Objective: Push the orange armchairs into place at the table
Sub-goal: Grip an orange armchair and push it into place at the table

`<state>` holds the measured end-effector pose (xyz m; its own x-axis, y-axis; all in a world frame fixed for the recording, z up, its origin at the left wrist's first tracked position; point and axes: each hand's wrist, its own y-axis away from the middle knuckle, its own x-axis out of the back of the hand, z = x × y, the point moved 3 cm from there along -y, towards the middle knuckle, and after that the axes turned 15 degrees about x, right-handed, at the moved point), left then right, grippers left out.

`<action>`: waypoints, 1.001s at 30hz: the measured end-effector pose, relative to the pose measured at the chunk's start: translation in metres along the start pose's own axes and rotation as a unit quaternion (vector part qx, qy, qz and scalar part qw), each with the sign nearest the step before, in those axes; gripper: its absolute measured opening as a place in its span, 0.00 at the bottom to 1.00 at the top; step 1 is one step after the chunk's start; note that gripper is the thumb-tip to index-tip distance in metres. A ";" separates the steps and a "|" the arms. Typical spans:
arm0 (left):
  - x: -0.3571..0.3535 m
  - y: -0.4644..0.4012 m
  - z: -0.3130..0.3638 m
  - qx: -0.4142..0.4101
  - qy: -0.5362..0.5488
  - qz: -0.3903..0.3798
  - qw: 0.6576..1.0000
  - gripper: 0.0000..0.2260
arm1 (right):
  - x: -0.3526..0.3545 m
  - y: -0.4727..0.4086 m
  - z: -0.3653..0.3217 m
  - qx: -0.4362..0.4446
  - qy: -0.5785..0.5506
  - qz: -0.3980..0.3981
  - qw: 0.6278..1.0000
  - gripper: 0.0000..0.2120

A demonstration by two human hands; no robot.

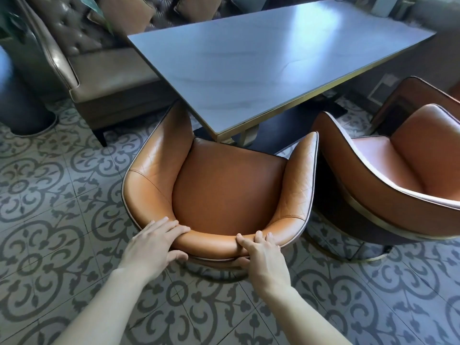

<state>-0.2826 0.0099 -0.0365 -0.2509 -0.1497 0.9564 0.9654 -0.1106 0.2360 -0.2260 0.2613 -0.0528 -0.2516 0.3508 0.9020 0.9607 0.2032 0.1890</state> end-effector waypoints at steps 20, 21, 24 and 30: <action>0.003 -0.047 -0.021 0.036 0.029 -0.048 0.998 0.28 | 0.002 -0.039 -0.002 0.002 -0.021 0.007 1.000 0.27; 0.004 -0.047 -0.020 0.029 0.029 -0.045 0.998 0.27 | 0.004 -0.036 -0.003 0.006 -0.021 0.004 1.000 0.28; 0.008 -0.046 -0.016 0.017 0.028 -0.042 0.999 0.26 | 0.014 -0.019 -0.004 0.018 -0.001 -0.007 1.000 0.32; 0.024 -0.029 0.015 0.048 -0.065 -0.069 0.994 0.33 | 0.059 0.026 0.012 -0.051 0.053 -0.027 0.997 0.43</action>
<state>-0.3151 0.0243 -0.0181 -0.3756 -0.0109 0.9267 0.9266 -0.0264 0.3752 -0.2173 0.2982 0.0006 -0.2947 0.2425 0.9243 0.9544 0.1237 0.2718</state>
